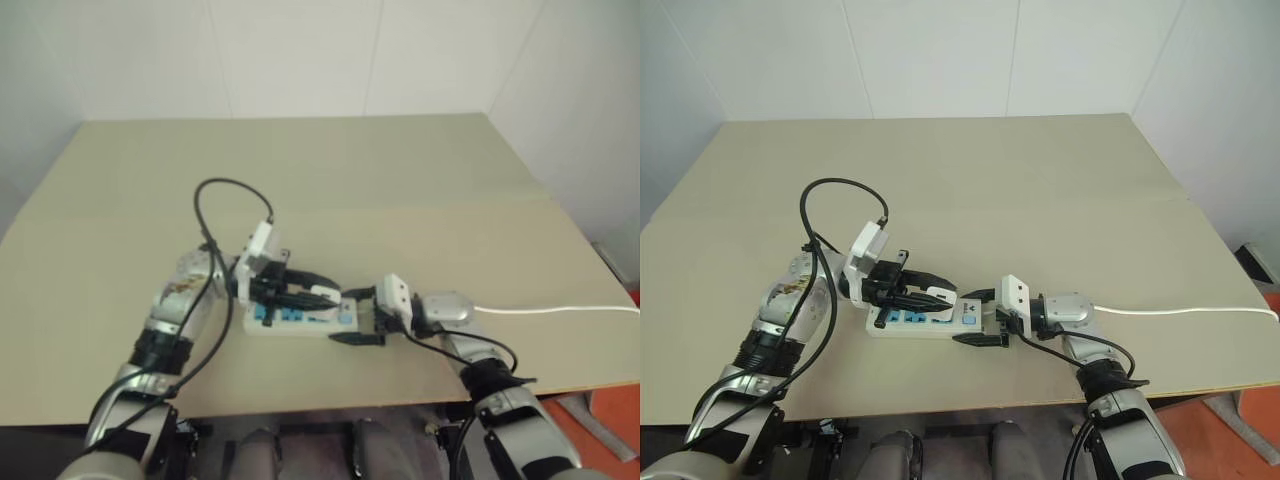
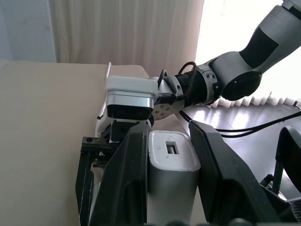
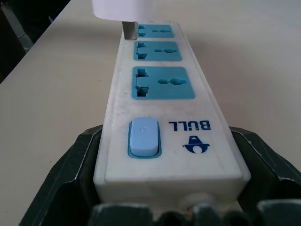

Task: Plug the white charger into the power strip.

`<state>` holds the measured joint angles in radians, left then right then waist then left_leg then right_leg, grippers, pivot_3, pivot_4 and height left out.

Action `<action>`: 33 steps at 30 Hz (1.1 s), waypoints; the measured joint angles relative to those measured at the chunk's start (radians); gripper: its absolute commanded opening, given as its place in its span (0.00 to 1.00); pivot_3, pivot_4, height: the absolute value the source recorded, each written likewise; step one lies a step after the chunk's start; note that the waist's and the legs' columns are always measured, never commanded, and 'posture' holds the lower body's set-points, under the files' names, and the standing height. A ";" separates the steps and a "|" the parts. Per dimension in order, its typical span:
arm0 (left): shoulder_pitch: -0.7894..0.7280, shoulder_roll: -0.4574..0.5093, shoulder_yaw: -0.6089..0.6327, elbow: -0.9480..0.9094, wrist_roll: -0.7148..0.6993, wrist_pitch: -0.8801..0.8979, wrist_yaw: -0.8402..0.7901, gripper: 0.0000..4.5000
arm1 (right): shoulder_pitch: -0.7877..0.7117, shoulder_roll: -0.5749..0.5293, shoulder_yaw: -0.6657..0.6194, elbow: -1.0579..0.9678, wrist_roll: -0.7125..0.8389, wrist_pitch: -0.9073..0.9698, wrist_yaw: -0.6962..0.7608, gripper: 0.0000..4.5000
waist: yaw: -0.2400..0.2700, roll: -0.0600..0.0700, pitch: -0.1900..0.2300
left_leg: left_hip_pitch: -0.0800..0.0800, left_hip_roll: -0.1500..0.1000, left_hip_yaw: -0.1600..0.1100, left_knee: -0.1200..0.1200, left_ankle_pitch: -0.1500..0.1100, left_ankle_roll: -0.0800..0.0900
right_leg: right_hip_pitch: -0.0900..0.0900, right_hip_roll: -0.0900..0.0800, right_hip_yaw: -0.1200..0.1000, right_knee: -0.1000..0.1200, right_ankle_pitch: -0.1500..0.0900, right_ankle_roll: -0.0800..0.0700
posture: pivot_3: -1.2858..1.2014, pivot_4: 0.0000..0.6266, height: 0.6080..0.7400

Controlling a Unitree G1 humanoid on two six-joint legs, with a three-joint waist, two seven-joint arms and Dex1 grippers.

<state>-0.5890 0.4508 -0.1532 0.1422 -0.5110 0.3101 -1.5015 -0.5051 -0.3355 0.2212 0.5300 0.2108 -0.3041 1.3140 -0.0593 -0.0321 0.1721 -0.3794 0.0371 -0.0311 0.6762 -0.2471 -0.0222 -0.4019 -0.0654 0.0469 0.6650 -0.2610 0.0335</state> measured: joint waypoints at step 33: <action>0.019 -0.042 -0.006 0.113 0.046 -0.098 -0.005 0.23 | -0.004 0.001 0.000 0.000 -0.011 0.007 0.014 0.76 | -0.006 0.000 0.000 | 0.000 0.000 0.000 -0.001 0.000 0.000 | 0.000 0.000 0.000 -0.001 0.000 0.000 | 0.52 0.24 1.00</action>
<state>-0.5703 0.4088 -0.1587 0.2552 -0.4646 0.2116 -1.5061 -0.5088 -0.3345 0.2211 0.5303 0.1998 -0.2967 1.3279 -0.0656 -0.0321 0.1720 -0.3796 0.0373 -0.0309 0.6754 -0.2473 -0.0221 -0.4020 -0.0651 0.0474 0.6641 -0.2610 0.0335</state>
